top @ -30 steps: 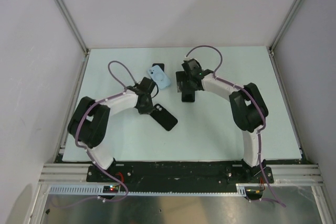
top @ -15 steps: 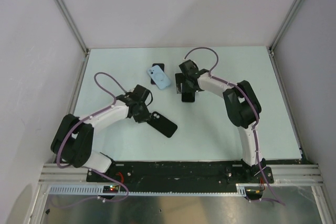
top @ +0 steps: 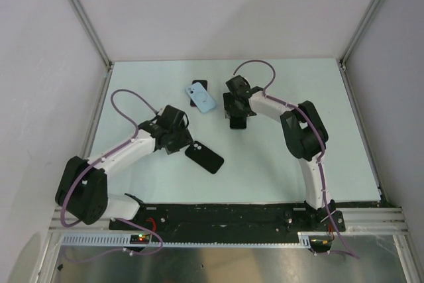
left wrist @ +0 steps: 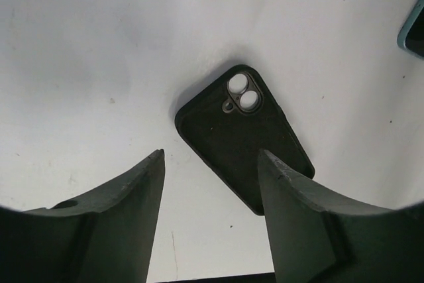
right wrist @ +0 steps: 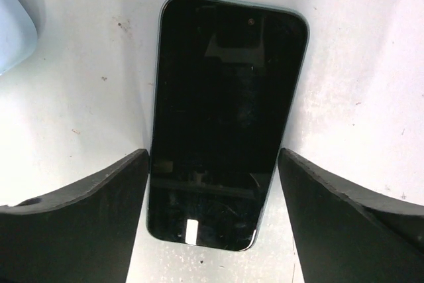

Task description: Put the phone into the phone case

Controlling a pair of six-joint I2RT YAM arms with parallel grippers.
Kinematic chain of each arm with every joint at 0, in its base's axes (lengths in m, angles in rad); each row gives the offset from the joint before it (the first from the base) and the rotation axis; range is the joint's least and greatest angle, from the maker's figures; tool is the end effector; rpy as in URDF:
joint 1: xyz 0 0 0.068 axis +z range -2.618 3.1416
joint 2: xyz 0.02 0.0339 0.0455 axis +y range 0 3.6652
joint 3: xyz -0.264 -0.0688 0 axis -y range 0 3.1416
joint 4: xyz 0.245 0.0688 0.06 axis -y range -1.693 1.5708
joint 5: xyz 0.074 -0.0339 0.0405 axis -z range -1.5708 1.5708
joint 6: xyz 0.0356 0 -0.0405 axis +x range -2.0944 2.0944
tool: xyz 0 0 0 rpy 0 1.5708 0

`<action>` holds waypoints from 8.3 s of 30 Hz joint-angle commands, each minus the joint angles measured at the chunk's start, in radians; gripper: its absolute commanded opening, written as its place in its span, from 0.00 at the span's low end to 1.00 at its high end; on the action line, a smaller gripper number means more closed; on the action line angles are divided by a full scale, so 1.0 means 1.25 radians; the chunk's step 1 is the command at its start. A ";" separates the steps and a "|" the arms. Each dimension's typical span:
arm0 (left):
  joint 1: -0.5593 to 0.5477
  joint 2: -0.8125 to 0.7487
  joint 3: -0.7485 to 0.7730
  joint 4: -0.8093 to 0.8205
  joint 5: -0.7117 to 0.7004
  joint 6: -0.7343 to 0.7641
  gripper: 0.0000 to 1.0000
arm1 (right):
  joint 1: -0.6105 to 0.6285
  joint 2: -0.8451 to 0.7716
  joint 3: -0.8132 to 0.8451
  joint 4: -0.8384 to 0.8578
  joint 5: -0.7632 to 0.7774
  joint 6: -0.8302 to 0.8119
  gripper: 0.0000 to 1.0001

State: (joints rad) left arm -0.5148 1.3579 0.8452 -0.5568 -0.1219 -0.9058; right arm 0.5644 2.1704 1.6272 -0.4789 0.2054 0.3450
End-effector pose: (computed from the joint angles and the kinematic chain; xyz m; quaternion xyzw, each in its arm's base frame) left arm 0.2282 -0.1241 0.2078 -0.2027 0.9456 -0.1167 0.2262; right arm 0.3980 0.2434 0.1633 -0.0772 0.9548 0.0297 0.2854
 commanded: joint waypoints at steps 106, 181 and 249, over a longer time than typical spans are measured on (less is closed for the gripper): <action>0.219 -0.024 -0.051 0.172 0.075 0.085 0.71 | 0.307 -0.405 -0.436 0.295 -0.150 -0.197 0.93; 0.026 0.169 0.044 0.168 0.064 0.115 0.38 | 0.272 -0.371 -0.619 0.401 -0.128 0.345 0.47; 0.043 0.125 0.013 0.076 0.052 0.241 0.37 | 0.251 -0.393 -0.573 0.334 -0.153 0.207 0.49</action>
State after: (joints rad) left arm -0.4538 1.5135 0.8730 -0.4683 -0.0662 -0.6270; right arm 0.8799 1.7107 0.9001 -0.0505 0.0380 0.6113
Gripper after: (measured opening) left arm 0.373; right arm 0.490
